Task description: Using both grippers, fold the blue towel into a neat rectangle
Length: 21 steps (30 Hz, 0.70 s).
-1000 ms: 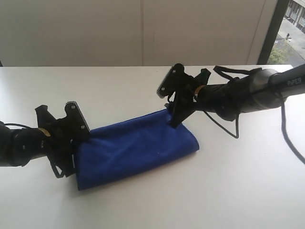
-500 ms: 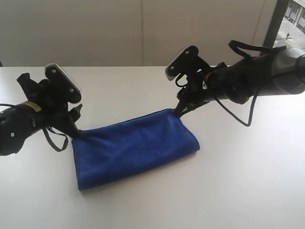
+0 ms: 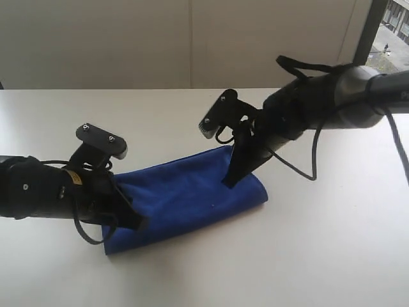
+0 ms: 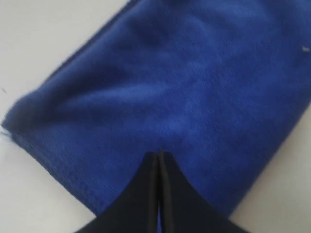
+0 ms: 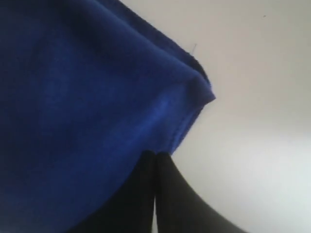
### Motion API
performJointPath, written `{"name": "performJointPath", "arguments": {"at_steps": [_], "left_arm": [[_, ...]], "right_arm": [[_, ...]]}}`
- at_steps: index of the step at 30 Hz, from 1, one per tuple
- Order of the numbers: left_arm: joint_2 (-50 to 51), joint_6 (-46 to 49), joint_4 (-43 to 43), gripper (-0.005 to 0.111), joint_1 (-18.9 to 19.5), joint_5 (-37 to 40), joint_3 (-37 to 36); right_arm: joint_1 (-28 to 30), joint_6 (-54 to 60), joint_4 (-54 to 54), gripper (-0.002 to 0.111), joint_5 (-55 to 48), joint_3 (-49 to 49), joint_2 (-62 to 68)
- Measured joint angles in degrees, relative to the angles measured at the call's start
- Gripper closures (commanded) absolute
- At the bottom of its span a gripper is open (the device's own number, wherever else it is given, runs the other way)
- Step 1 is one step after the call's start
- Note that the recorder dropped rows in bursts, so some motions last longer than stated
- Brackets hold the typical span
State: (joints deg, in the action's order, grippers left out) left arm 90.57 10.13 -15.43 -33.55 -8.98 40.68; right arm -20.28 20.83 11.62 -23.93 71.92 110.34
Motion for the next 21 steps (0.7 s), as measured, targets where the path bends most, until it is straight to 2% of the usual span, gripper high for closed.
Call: {"name": "performJointPath", "arguments": {"at_steps": [5,9,13,18,21], "left_arm": [[-4.3,-0.6,0.0,0.106,0.0,9.3,0.0],[-10.4,-0.6,1.3,0.107,0.0,15.1,0.0],[-18.0,-0.3,3.2,0.107,0.0,20.1,-2.1],[-24.5,-0.4,3.3,0.107,0.0,19.9,-8.5],[-28.5,-2.2,3.4,0.107,0.0,17.1,-13.4]], "right_arm": [[-0.2,11.4,-14.4,0.108,-15.1,9.0,1.9],[-0.3,13.9,-20.0,0.108,-18.2,14.4,4.6],[-0.3,13.1,-18.7,0.108,-19.3,16.4,8.5],[-0.3,9.4,-14.8,0.108,-19.5,16.4,10.7],[-0.3,8.7,-14.2,0.108,-18.7,16.5,11.8]]}}
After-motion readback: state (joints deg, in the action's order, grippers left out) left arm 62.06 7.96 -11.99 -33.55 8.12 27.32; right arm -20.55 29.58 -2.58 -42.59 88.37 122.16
